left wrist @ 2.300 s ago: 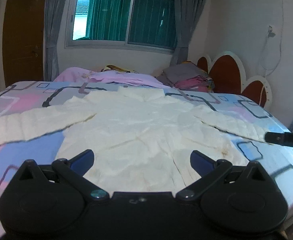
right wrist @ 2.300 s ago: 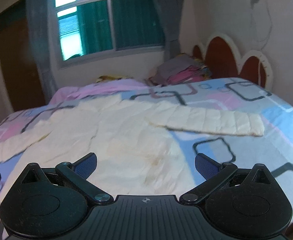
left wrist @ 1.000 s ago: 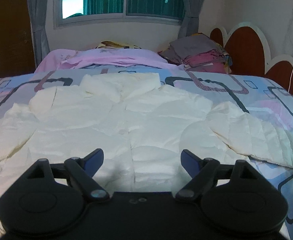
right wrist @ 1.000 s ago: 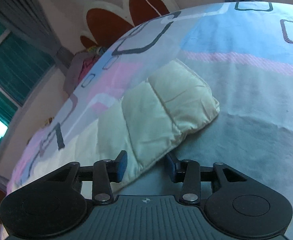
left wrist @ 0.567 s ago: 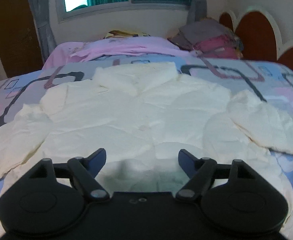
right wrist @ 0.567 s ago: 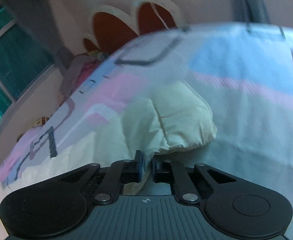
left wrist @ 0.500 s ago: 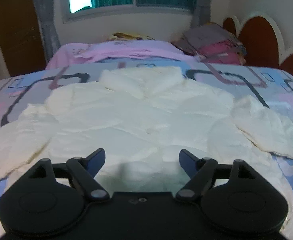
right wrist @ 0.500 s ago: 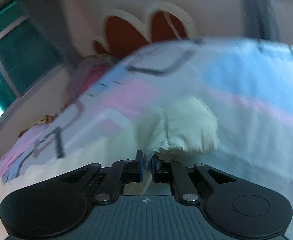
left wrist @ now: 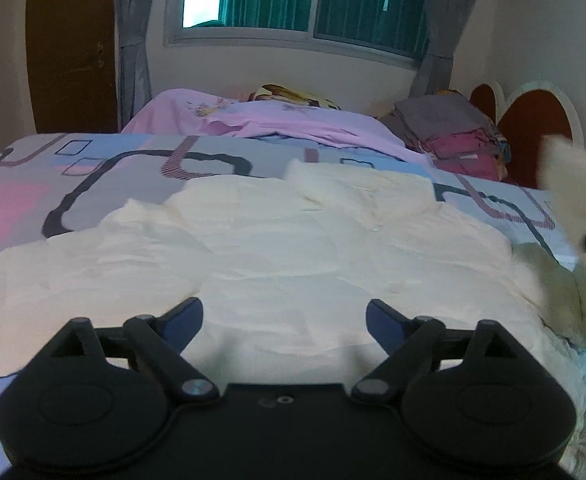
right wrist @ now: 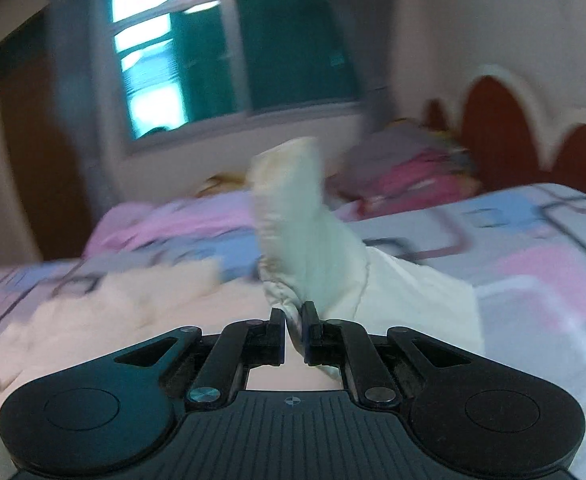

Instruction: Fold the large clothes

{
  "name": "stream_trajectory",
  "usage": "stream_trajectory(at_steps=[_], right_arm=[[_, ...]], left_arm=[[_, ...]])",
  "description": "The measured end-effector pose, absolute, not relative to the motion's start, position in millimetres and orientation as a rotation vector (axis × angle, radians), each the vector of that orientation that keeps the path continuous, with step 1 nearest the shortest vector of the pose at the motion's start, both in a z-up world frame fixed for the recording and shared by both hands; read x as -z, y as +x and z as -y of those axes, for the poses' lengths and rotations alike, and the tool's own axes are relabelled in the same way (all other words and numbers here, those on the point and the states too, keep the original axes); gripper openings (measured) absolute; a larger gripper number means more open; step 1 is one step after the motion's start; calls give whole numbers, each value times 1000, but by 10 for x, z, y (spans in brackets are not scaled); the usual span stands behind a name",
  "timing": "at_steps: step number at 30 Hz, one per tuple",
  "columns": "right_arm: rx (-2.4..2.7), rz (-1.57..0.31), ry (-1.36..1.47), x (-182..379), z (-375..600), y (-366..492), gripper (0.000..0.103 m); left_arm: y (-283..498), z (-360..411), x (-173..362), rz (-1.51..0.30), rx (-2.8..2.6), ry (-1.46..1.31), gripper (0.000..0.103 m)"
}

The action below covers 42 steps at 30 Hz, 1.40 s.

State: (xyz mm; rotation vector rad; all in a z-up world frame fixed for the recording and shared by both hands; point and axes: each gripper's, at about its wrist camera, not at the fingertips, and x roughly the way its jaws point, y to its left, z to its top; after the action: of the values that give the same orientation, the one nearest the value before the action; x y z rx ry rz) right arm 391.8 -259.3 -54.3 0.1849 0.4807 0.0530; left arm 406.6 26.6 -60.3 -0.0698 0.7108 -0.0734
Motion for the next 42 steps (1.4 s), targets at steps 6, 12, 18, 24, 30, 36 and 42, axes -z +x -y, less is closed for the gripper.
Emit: stream_trajectory(at_steps=[6, 12, 18, 24, 30, 36, 42], right_arm=[[-219, -611, 87, 917, 1507, 4182, 8], [-313, -723, -7, 1399, 872, 4236, 9], [-288, -618, -18, 1211, 978, 3920, 83], [-182, -670, 118, 1192, 1819, 3708, 50], [-44, -699, 158, 1222, 2560, 3515, 46], [100, -723, 192, 1268, 2927, 3731, 43], [112, -750, 187, 1316, 2983, 3793, 36]], left_arm=[[3989, -746, 683, -735, 79, -142, 89], [3985, -966, 804, -776, 99, -177, 99], [4121, -936, 872, -786, 172, -233, 92], [4467, -637, 1076, -827, 268, -336, 77], [4783, -369, 1199, -848, 310, -338, 69], [4951, -223, 1233, -862, 316, -289, 10], [4723, -634, 906, -689, 186, -301, 7]])
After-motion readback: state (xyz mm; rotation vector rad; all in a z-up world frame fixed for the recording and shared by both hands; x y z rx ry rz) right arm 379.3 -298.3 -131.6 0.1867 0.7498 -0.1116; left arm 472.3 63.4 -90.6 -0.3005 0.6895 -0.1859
